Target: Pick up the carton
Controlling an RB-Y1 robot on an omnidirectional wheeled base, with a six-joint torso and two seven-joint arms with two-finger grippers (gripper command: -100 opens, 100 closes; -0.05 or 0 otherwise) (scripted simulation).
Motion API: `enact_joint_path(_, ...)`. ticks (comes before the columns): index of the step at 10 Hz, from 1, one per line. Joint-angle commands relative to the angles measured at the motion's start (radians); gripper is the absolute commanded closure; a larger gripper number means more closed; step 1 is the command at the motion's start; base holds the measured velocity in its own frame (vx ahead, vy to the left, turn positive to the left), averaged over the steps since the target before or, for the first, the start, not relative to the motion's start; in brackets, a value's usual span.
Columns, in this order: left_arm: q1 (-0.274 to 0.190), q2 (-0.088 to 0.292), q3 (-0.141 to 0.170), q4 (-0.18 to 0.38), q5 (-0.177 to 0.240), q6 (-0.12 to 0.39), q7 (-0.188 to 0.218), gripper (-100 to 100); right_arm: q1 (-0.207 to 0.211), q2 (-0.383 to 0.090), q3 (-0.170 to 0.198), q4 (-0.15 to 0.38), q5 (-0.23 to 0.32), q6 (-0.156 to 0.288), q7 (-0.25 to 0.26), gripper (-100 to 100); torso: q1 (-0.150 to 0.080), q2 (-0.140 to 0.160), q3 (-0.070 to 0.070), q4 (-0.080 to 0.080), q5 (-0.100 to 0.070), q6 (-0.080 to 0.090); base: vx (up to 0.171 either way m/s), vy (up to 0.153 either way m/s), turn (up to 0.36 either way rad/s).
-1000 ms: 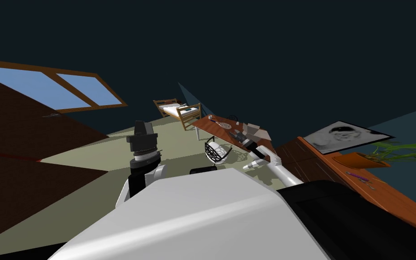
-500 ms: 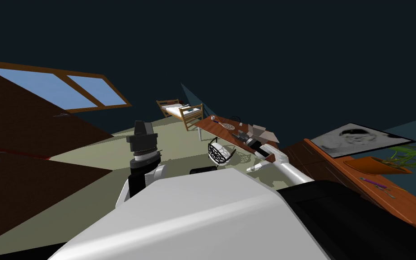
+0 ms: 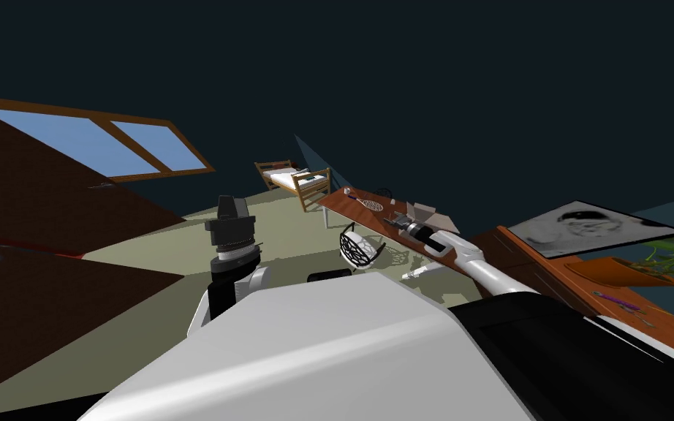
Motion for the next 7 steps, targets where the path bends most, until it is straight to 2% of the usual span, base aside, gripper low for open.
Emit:
enact_joint_path(1, 0.0, 0.0, 0.0, 0.0, 0.0, 0.0, 0.0, 0, 0.011, -0.027, 0.003, 0.006, 0.01, 0.028, 0.016, -100, 0.0, 0.0, 0.0, 0.0, 0.0, 0.0, 0.026, 0.06, 0.002)
enact_joint_path(3, 0.0, 0.0, 0.0, 0.0, 0.0, 0.0, 0.0, 0, 0.033, -0.09, 0.008, 0.074, 0.037, 0.059, 0.066, -100, -0.002, 0.001, 0.001, 0.0, 0.0, 0.0, 0.03, 0.046, 0.021)
enact_joint_path(4, 0.0, 0.0, 0.0, 0.0, 0.0, 0.0, 0.0, 0, 0.033, -0.091, 0.008, 0.082, 0.037, 0.059, 0.066, -100, -0.002, 0.0, 0.0, 0.0, 0.0, 0.0, 0.038, 0.034, 0.007)
enact_joint_path(7, 0.0, 0.0, 0.0, 0.0, 0.0, 0.0, 0.0, 0, 0.076, -0.161, 0.017, 0.177, 0.072, 0.109, 0.137, -100, -0.005, 0.0, 0.0, 0.0, -0.001, 0.0, 0.045, 0.012, 0.024)
